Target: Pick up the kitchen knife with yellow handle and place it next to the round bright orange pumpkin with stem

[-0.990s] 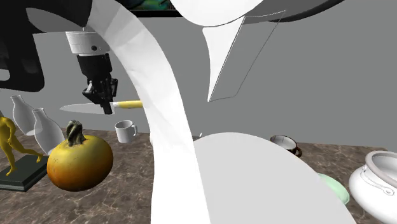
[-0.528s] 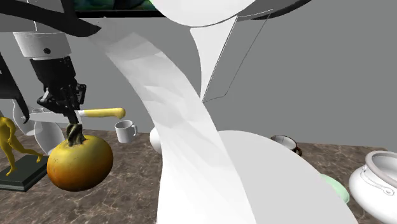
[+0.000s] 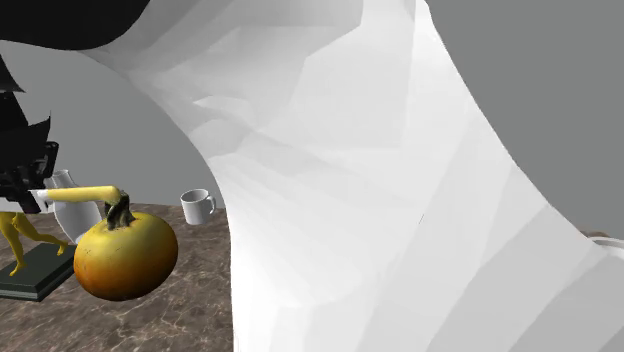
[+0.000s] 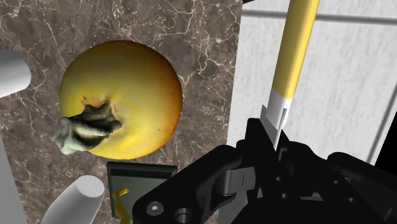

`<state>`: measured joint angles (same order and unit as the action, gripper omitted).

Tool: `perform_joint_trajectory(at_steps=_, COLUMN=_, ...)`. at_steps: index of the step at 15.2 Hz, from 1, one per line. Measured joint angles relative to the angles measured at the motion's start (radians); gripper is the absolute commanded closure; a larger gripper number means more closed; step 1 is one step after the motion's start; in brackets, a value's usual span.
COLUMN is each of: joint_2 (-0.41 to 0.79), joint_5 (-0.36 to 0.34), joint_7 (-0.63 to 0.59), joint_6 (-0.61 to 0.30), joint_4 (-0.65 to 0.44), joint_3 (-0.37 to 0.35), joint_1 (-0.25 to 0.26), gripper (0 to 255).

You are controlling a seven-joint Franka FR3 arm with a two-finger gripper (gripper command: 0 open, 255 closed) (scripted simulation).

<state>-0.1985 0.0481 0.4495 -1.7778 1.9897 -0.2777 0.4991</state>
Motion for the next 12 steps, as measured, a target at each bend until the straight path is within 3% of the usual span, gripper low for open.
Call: perform_joint_trajectory(at_steps=12, joint_2=0.046, joint_5=-0.004, joint_7=-0.053, joint_6=-0.135, joint_4=0.089, joint_3=-0.035, joint_1=0.020, gripper=255)
